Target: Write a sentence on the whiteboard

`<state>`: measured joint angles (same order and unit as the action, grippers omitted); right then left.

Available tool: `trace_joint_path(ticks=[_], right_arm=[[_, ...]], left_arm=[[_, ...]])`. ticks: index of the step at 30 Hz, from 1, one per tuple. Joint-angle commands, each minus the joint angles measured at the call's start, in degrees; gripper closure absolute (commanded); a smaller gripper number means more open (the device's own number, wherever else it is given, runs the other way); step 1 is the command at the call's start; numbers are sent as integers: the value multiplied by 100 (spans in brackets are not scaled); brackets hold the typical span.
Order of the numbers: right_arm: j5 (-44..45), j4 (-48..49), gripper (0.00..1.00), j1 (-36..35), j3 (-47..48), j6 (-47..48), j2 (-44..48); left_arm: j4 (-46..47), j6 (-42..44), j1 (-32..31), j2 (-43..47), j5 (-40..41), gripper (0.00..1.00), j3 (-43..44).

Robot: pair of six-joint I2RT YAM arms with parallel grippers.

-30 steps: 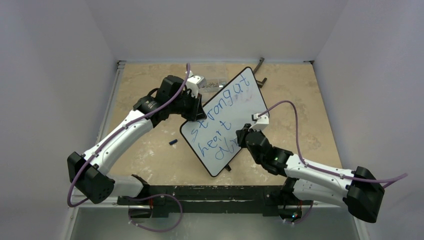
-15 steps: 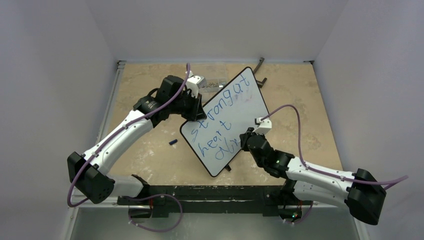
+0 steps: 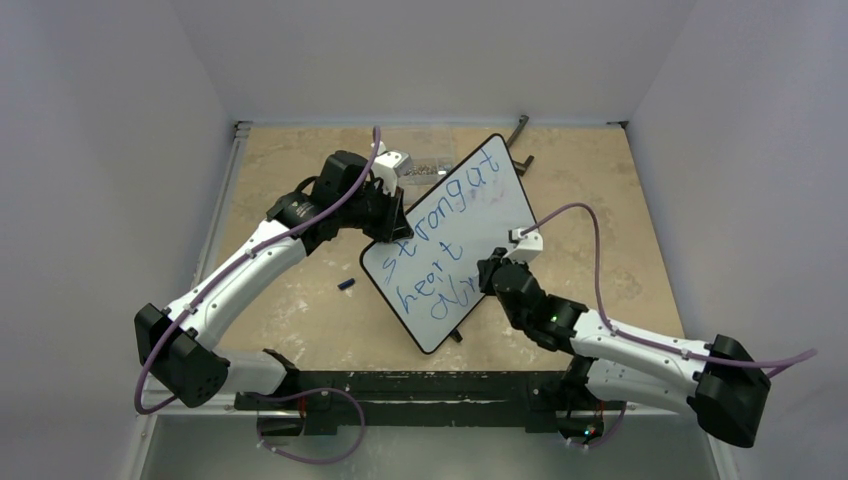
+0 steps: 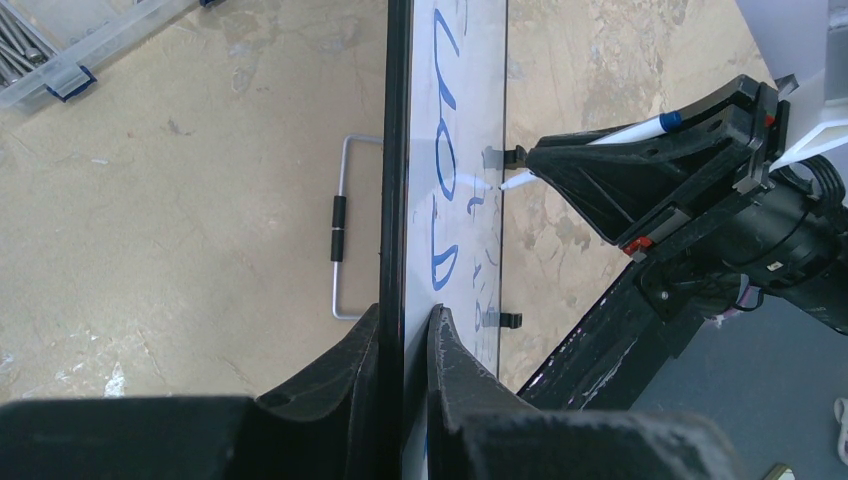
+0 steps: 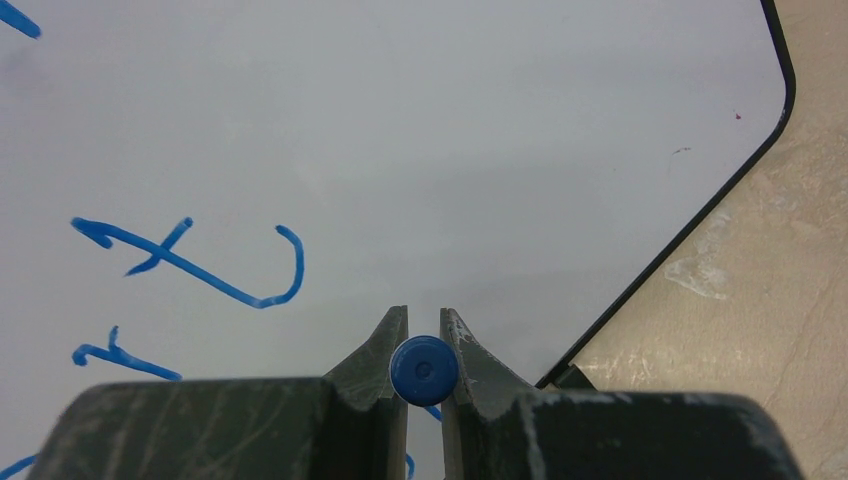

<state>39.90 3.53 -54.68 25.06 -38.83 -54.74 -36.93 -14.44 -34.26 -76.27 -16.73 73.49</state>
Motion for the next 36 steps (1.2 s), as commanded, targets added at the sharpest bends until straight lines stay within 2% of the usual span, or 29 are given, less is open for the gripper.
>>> trace_joint_path(ticks=[1, 10, 36], right_arm=[[290, 263, 100, 44, 418, 156, -175], [352, 306, 100, 84, 517, 125, -309], [-190, 446, 100, 87, -181, -380, -369]], left_arm=[[-704, 813, 73, -113, 1489, 100, -116], [-703, 820, 76, -99, 1489, 100, -116], [-710, 828, 72, -83, 1497, 100, -116]])
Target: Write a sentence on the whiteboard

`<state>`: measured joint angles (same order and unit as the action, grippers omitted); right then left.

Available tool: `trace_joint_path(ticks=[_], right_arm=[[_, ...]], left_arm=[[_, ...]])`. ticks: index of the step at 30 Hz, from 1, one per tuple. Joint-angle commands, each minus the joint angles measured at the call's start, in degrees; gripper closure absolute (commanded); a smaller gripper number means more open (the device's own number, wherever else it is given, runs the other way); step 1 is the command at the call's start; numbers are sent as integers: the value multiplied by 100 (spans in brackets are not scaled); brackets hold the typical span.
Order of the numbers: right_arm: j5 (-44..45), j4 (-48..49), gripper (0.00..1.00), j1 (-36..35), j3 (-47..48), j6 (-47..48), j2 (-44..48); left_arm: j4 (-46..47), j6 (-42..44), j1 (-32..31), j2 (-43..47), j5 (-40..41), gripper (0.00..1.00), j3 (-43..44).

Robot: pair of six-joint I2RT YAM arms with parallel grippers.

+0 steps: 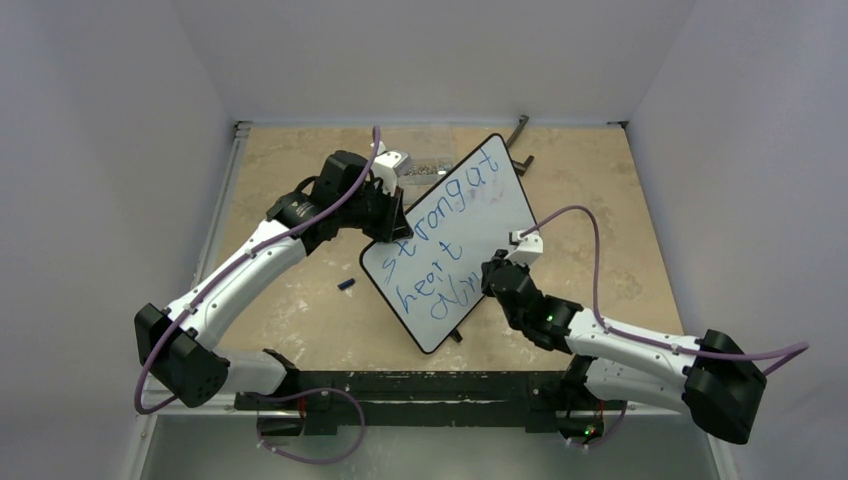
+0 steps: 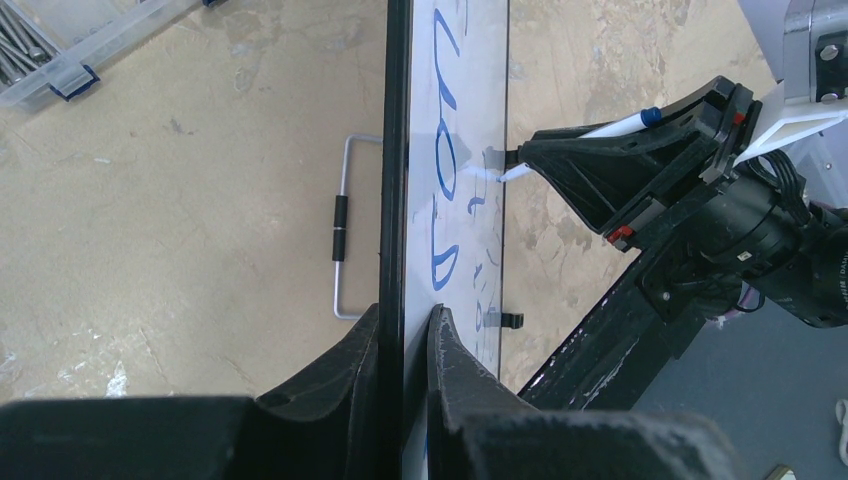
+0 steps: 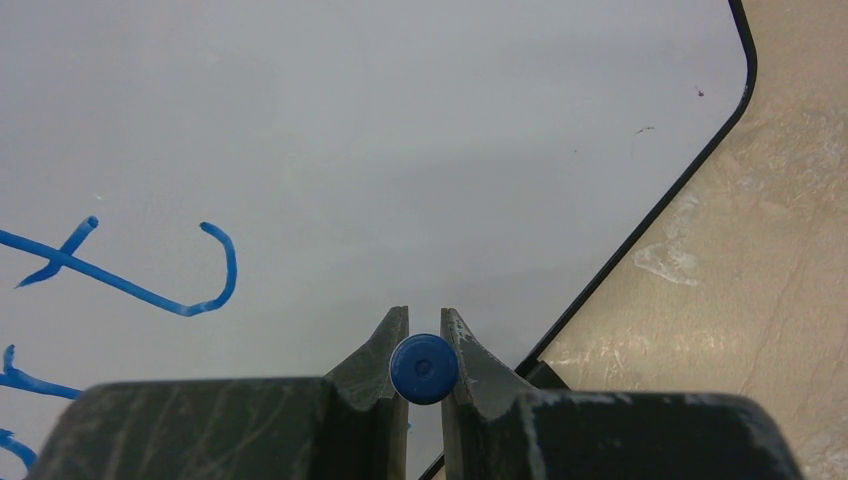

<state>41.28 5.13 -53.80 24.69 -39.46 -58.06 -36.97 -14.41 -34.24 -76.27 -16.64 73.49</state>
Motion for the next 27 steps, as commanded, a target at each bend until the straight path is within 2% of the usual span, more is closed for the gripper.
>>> trace_joint_path(ticks=[1, 27], right_arm=[[-379, 341, 100, -3, -169, -305, -25], [-998, 1007, 100, -8, 203, 71, -31]], left_arm=[[-702, 826, 75, -83, 1489, 100, -114], [-704, 826, 74, -111, 1471, 100, -98]])
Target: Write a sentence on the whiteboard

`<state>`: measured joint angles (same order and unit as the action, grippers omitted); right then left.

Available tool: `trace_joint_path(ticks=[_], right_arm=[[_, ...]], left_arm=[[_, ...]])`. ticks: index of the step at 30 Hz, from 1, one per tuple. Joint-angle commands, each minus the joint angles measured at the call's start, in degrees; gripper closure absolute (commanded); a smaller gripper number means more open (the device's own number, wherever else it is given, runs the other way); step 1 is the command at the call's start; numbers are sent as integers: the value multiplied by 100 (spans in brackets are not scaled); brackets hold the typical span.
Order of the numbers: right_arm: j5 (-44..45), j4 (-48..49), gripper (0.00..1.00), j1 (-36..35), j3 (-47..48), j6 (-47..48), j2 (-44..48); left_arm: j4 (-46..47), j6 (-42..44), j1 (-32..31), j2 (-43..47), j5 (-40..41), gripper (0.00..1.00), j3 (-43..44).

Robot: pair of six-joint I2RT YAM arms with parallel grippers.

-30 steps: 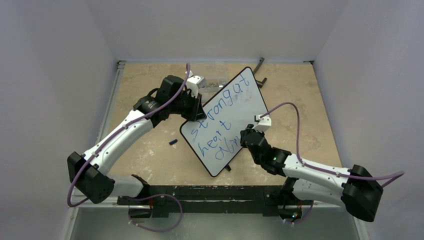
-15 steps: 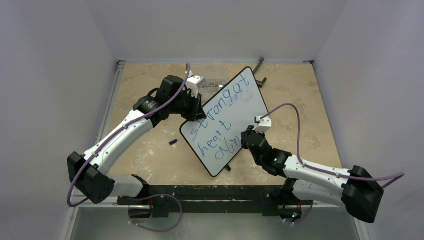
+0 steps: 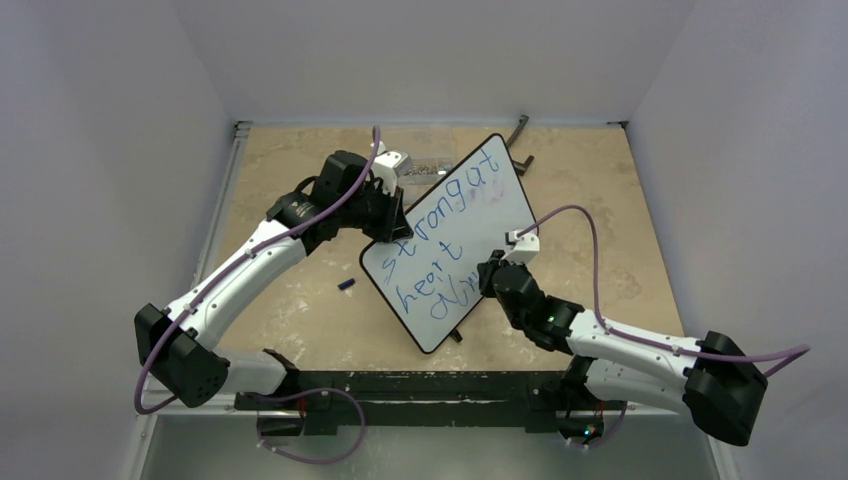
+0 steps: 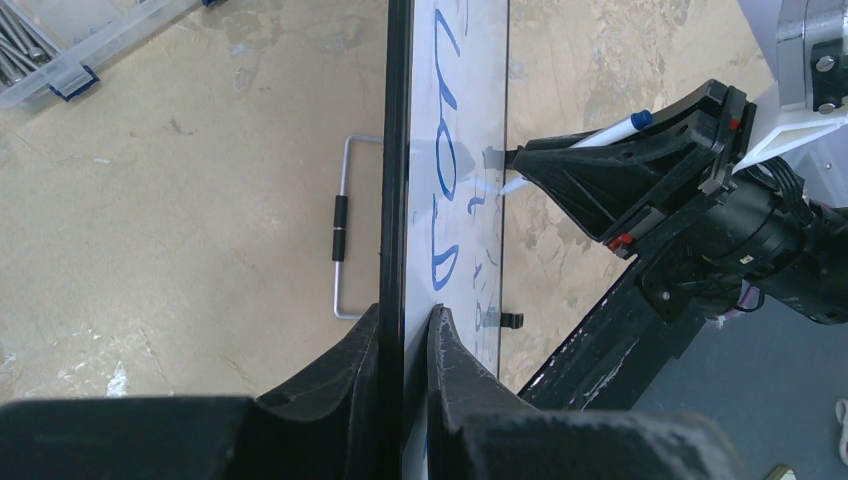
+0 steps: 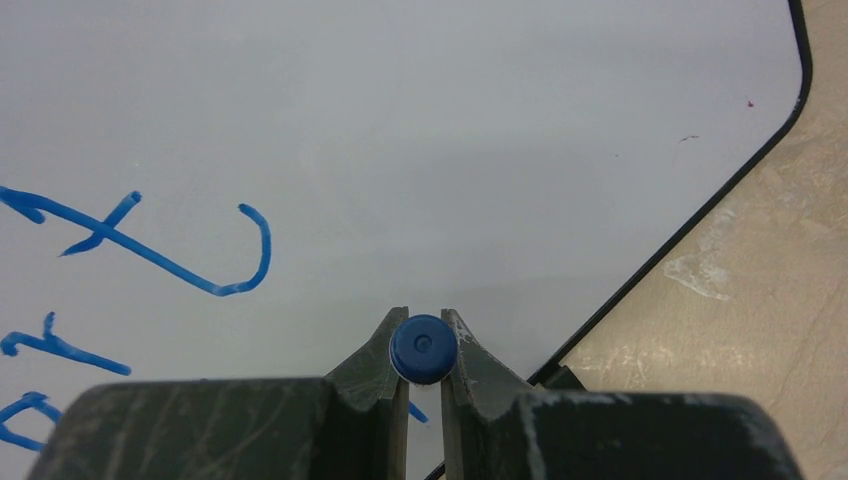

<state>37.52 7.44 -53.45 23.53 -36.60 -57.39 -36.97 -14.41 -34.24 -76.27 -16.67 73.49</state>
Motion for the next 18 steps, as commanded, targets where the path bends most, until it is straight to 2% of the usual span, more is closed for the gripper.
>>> trace_joint_path(ticks=[1, 13, 18], right_arm=[[-635, 790, 100, -43, 333, -216, -105], [-654, 729, 100, -43, 451, -163, -103], [-620, 323, 100, -43, 337, -213, 383]], left_arm=[[-706, 822, 75, -107, 1473, 100, -98], [-710, 826, 67, -83, 1478, 100, -107], [-714, 833, 75, -83, 1481, 100, -107]])
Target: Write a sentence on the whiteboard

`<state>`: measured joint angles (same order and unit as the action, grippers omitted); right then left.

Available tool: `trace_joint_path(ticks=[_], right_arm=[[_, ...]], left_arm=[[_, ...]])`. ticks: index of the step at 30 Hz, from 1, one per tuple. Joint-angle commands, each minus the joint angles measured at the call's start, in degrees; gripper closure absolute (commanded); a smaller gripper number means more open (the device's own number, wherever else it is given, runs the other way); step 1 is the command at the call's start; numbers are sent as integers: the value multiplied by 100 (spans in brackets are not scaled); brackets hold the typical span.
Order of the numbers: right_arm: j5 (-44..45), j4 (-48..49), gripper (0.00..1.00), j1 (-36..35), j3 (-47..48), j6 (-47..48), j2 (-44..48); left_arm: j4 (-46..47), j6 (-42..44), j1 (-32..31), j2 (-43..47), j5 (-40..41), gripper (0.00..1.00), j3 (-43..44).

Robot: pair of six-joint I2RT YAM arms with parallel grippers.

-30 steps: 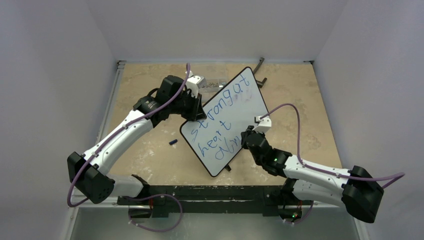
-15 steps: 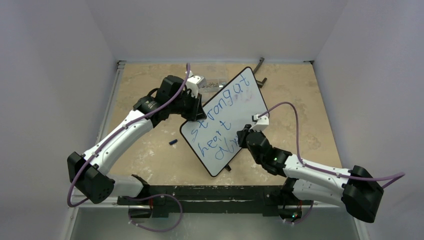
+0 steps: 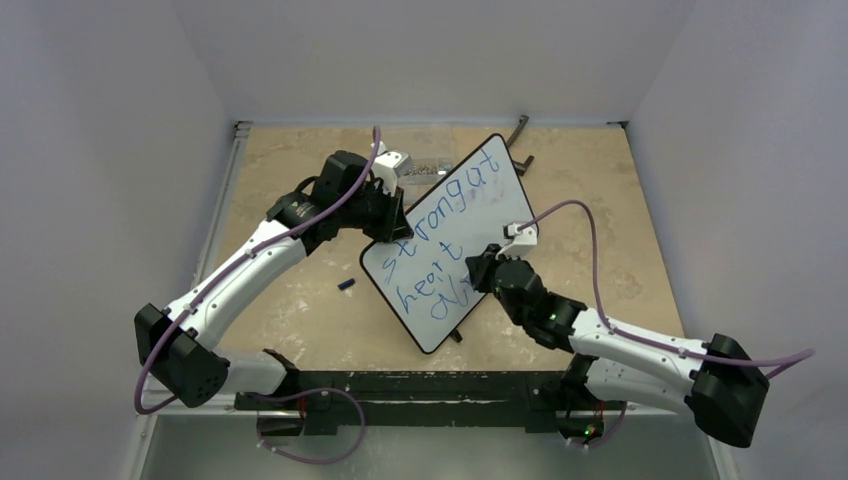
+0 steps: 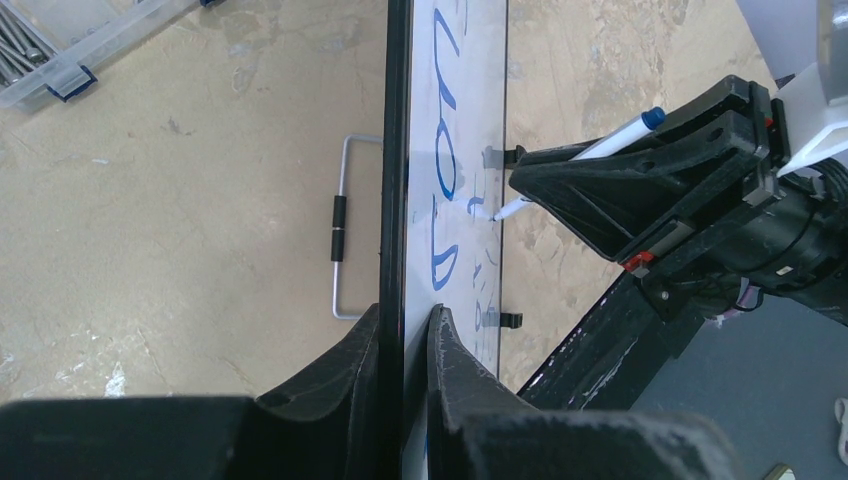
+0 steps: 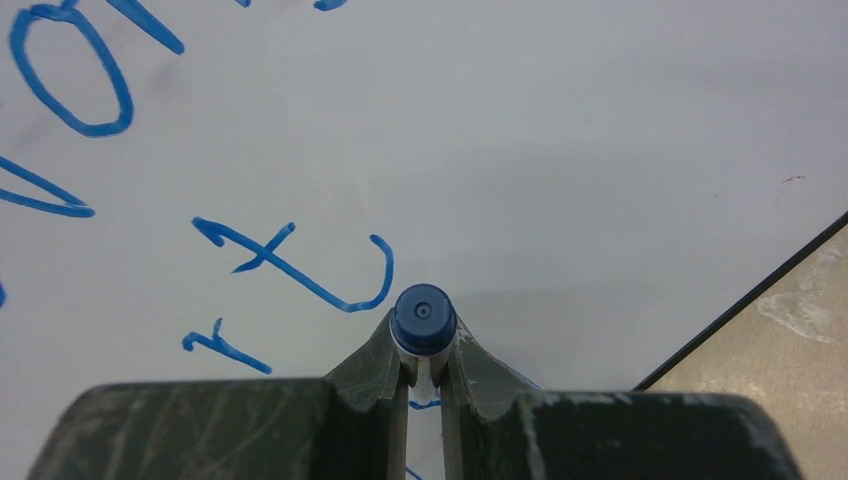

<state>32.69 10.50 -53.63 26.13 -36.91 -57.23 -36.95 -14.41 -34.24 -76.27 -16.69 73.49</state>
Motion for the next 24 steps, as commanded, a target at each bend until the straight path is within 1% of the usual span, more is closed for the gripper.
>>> trace_joint_path(ticks=[1, 6, 9, 18, 24], right_arm=[[-127, -63, 100, -27, 56, -177, 529], [-137, -499, 100, -25, 1, -33, 1299], [-151, -536, 100, -25, -10, 76, 1484], [807, 118, 100, 3, -339, 477, 1410], [916, 355, 100, 316, -347, 454, 1057]], left_arm=[[-717, 835, 67, -81, 1484, 100, -107], [-717, 835, 70, -87, 1484, 100, -98], [-714, 834, 75, -74, 1486, 100, -98], [-701, 844, 75, -59, 1509, 100, -115], [-749, 852, 71, -44, 1645, 100, -109]])
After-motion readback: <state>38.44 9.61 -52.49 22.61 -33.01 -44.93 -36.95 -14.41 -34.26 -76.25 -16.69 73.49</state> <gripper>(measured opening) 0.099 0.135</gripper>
